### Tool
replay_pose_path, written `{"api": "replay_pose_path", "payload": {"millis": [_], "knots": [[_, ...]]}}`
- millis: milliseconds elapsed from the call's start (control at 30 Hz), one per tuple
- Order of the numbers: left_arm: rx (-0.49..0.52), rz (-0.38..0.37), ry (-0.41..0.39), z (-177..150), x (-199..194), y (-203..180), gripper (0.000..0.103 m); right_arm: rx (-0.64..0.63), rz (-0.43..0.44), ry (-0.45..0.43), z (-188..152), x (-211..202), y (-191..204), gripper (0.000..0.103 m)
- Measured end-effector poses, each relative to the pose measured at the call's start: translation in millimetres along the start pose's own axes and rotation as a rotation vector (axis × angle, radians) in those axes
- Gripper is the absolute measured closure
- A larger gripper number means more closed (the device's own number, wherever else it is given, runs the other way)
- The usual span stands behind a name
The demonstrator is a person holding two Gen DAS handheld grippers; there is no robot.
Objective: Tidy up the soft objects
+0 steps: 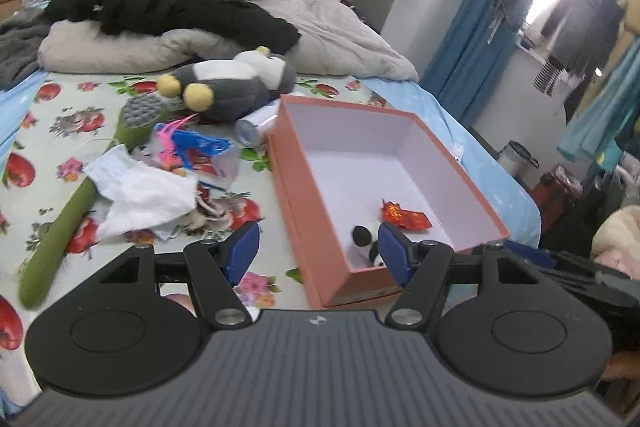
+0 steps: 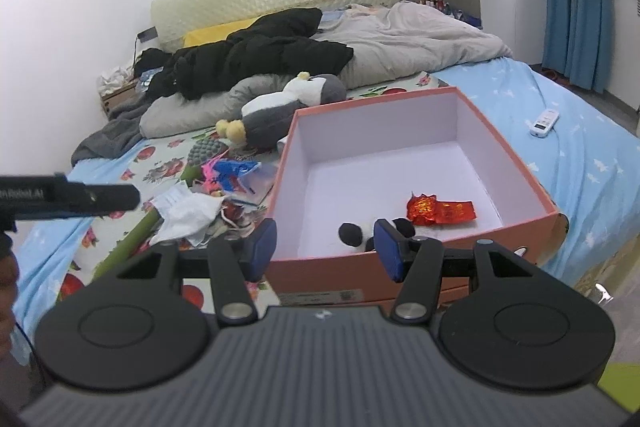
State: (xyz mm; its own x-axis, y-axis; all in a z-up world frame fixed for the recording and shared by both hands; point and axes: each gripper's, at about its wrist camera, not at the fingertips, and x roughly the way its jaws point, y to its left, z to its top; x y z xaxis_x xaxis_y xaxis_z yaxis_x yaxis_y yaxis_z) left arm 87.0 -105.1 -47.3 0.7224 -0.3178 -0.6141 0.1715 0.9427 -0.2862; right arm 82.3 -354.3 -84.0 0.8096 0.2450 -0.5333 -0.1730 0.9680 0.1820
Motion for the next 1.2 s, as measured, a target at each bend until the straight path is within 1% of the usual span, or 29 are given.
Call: {"api": "replay_pose_path", "payload": {"millis": [67,200,400,500,567,633,800,900,967,1067,1200], "knots": [[-0.020,0.002,-0.002,2,-6,14,0.032,-0.009,0.000,0.001,-2,0,9,0.046],[-0.001,0.021,-0.020,-1,-20,30,0.032,-0.017,0.026,0.007,-5,0,28,0.046],[-0.046,0.029,-0.057,-13,-44,55,0.032,-0.077,0.091,0.007,-6,-1,66,0.046],[-0.078,0.048,-0.074,-22,-56,67,0.032,-0.074,0.134,0.024,-8,1,80,0.046],[-0.080,0.073,-0.085,-31,-65,72,0.032,-0.085,0.176,0.039,-10,4,87,0.046],[-0.092,0.119,-0.096,-41,-73,77,0.032,-0.122,0.198,0.051,-13,10,93,0.046],[-0.177,0.197,-0.127,-60,-84,99,0.032,-0.149,0.239,0.158,-24,42,97,0.046],[-0.218,0.230,-0.126,-63,-78,114,0.032,-0.158,0.246,0.178,-26,59,99,0.046],[-0.240,0.236,-0.119,-62,-69,123,0.032,-0.165,0.246,0.178,-27,70,102,0.046],[-0.260,0.237,-0.097,-59,-46,134,0.032,-0.175,0.232,0.183,-27,89,106,0.046],[-0.274,0.214,-0.073,-53,-11,150,0.032,-0.183,0.252,0.197,-28,119,114,0.047]]}}
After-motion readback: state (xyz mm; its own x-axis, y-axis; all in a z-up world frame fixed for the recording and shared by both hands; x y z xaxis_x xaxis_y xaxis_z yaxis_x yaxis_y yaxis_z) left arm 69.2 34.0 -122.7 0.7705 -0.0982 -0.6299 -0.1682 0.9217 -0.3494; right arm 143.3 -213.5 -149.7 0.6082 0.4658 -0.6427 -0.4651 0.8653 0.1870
